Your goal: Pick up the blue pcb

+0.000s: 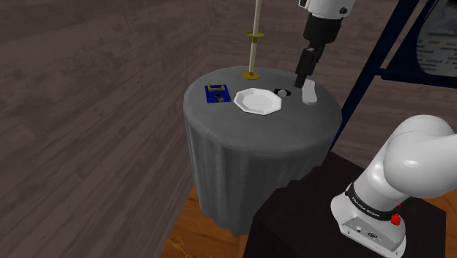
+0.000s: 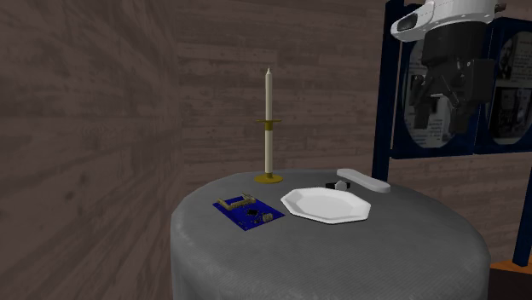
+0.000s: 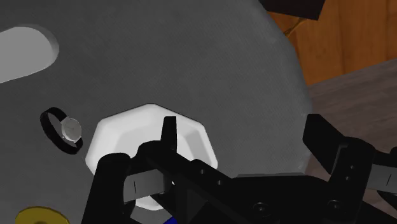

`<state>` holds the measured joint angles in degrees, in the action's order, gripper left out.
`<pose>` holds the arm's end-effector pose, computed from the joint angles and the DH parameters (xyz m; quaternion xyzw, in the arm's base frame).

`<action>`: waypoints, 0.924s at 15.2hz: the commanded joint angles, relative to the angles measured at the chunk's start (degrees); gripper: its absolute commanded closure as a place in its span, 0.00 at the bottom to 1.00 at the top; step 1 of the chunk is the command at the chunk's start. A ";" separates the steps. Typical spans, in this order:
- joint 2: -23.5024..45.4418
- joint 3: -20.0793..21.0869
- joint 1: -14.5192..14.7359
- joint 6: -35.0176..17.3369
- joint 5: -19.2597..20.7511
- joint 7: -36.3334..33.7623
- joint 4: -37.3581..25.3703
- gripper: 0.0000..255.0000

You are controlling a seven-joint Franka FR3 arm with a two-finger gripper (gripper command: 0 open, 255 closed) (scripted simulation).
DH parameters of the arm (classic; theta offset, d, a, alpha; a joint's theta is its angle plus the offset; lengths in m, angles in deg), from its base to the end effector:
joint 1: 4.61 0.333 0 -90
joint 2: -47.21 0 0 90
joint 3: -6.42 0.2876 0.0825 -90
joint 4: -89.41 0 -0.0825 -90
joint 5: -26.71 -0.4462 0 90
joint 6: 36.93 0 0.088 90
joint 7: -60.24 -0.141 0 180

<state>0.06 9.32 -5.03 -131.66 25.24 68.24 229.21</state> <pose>0.3876 0.0206 0.5127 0.9964 0.0828 0.0175 0.0067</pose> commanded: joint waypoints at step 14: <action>29.03 -3.88 4.07 -17.11 3.99 20.13 -11.72 0.00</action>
<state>26.90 5.52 -1.32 -147.64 29.07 86.86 218.57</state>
